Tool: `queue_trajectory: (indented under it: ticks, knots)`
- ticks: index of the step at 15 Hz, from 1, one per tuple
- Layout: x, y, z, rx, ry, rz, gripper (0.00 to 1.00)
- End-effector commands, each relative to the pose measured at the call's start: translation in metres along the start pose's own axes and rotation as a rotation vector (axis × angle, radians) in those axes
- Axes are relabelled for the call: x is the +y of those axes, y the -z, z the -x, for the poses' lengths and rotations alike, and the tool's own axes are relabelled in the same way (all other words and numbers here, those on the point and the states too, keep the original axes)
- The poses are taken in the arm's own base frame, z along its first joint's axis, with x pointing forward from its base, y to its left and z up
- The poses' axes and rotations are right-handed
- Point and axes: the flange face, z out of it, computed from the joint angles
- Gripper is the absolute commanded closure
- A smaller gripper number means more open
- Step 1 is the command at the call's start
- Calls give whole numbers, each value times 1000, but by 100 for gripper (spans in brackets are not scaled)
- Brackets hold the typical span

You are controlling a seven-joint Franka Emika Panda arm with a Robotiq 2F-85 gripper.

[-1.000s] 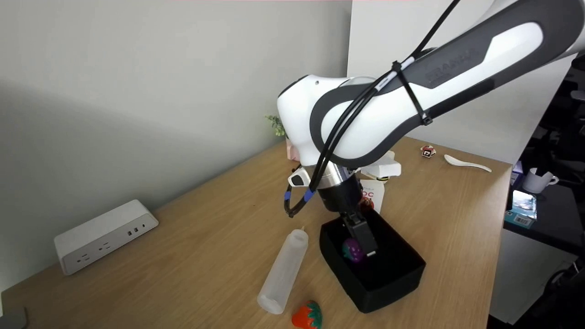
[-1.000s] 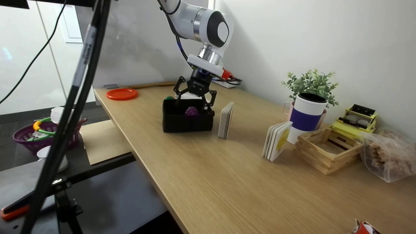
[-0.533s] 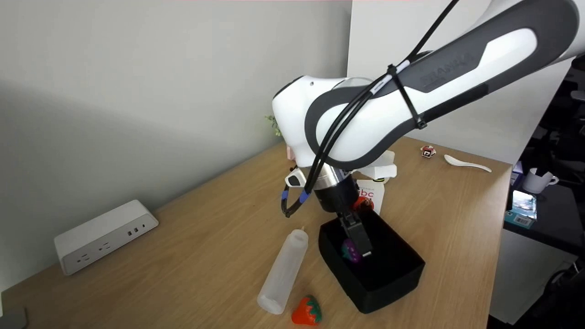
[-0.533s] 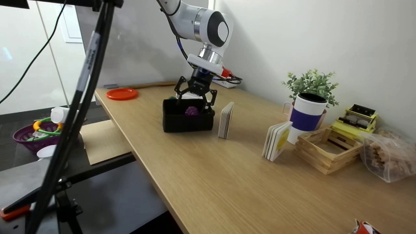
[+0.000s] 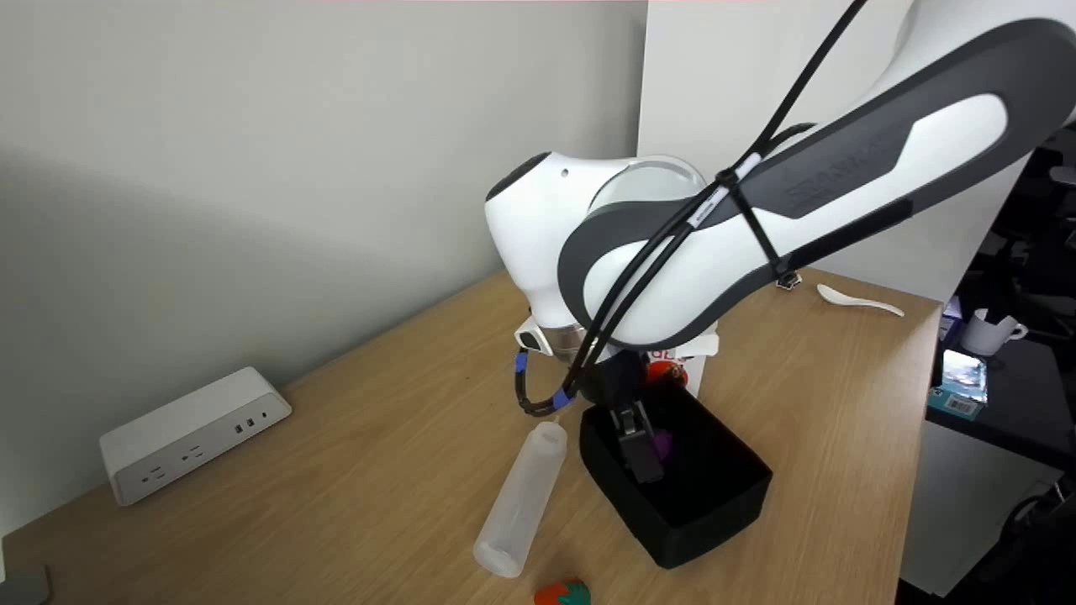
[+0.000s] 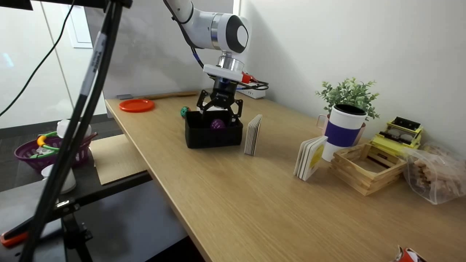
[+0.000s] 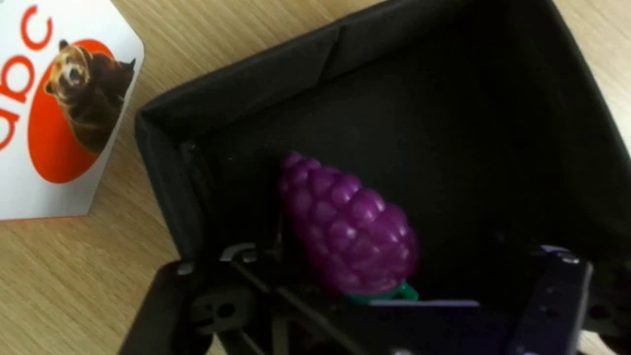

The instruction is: Take the strawberry and grapes out of the black box

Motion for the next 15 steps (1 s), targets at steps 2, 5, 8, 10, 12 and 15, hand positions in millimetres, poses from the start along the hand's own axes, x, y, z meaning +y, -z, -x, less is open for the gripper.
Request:
queue_trajectory:
  ticks: [2,5,8,10,12,15]
  knots:
    - [3,-1,-6,9,-32,40,28]
    - [6,2,-6,11,-47,52,48]
    - [8,4,-5,14,-53,56,69]
    - [8,4,-5,14,-57,57,69]
    - [6,7,-4,14,-72,64,69]
    - [0,17,0,19,-119,89,69]
